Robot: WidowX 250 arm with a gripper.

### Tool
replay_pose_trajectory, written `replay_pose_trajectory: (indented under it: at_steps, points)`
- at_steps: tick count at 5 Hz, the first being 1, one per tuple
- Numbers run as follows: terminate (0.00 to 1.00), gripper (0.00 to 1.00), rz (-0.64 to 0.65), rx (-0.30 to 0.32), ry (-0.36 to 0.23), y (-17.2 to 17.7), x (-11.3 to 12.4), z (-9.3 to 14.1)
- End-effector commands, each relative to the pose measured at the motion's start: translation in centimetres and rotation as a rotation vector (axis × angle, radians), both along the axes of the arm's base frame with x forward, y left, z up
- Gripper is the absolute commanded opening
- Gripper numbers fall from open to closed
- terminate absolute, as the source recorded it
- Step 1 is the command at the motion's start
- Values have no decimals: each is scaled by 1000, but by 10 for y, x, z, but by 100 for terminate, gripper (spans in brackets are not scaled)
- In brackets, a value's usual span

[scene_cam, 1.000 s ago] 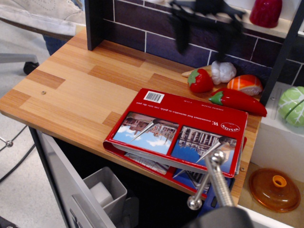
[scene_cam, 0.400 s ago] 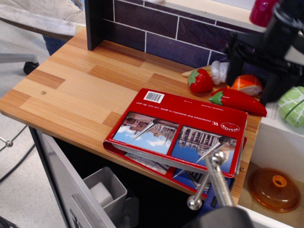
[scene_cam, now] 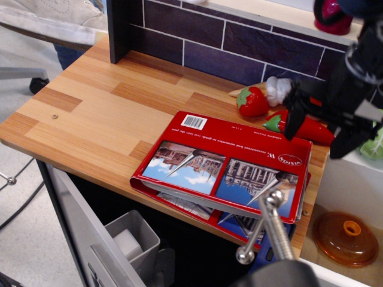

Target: Open book

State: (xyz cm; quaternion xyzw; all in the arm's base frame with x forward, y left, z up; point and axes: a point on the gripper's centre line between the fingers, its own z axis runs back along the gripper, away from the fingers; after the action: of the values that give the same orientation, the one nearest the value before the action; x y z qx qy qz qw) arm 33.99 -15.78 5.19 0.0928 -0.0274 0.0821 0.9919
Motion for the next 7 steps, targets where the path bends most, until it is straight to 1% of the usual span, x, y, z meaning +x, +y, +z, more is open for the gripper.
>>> replay_pose_trajectory:
  at_steps: [1,2,3,4,5,6,7]
  points:
    - [0,100,52,-1,8,-6,18,-4]
    - [0,100,54,68,52,-3,19,-5]
    - [0,100,54,163,107,8,8,-2]
    - [0,100,50,203,146,29,-3,6]
    - [0,100,20,211,131,53,-15,17]
    - [0,100,-17,221,105,71,-22,23]
    - [0,100,-81,196,29,97,-24,54]
